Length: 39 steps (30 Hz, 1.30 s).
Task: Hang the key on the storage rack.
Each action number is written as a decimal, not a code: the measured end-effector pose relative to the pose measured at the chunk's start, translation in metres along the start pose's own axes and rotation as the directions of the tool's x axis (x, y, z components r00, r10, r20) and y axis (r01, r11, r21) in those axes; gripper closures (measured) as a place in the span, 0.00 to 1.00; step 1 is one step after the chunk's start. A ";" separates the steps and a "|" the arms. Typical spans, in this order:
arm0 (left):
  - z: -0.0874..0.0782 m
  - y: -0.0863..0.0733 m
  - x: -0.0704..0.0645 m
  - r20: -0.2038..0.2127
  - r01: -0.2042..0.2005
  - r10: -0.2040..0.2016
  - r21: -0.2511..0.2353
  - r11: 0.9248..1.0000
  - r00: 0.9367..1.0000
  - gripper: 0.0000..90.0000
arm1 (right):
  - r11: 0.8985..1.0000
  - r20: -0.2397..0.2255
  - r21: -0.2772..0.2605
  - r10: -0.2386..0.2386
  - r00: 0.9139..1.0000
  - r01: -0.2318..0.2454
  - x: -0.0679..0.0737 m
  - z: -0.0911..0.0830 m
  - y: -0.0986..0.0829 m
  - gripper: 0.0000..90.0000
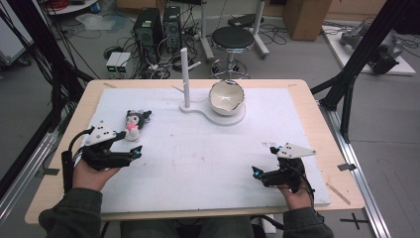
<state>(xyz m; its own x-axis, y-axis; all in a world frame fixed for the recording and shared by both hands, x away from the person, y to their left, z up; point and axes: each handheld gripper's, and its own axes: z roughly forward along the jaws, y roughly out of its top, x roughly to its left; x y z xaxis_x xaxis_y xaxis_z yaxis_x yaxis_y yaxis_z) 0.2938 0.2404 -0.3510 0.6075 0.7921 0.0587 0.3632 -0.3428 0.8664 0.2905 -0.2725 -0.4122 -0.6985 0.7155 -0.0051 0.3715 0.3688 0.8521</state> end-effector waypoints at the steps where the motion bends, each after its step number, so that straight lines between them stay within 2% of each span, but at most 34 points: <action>1: 0.001 0.001 0.002 0.000 0.002 -0.002 0.003 1.000 1.000 0.29 | 1.000 0.001 -0.002 0.000 1.000 0.000 -0.001 0.000 0.000 0.03; 11: 0.013 0.014 0.018 -0.022 0.011 -0.010 0.023 1.000 1.000 0.30 | 1.000 -0.002 0.001 0.000 1.000 0.000 -0.001 0.002 0.001 0.03; 16: 0.019 0.015 0.026 -0.025 0.030 -0.029 0.039 0.999 0.999 0.31 | 1.000 -0.001 -0.001 0.000 1.000 0.000 -0.002 0.003 0.001 0.03; 23: 0.028 0.020 0.037 -0.045 0.047 -0.044 0.064 0.997 0.998 0.31 | 1.000 -0.002 0.001 0.005 1.000 -0.005 -0.002 0.004 0.001 0.03; 28: 0.037 0.024 0.046 -0.066 0.073 -0.069 0.071 0.995 0.995 0.33 | 1.000 -0.006 0.000 -0.001 1.000 0.001 -0.003 0.006 0.002 0.03; 32: 0.046 0.024 0.055 -0.086 0.104 -0.098 0.078 0.991 0.992 0.35 | 1.000 -0.009 -0.002 -0.003 1.000 0.003 -0.003 0.006 0.002 0.03; 35: 0.053 0.023 0.062 -0.116 0.132 -0.121 0.093 0.987 0.986 0.35 | 1.000 -0.009 -0.003 -0.002 1.000 0.002 -0.003 0.007 0.003 0.03; 39: 0.061 0.021 0.071 -0.154 0.198 -0.184 0.079 0.977 0.971 0.36 | 1.000 -0.007 -0.003 -0.003 1.000 0.003 -0.004 0.007 0.003 0.03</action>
<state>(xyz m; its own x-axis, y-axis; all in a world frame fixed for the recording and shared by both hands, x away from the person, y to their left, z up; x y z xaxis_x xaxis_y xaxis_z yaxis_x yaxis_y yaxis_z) 0.3875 0.2590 -0.3592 0.4140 0.9099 -0.0263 0.5310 -0.2180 0.8189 0.2983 -0.2701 -0.4136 -0.7041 0.7101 -0.0038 0.3677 0.3691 0.8536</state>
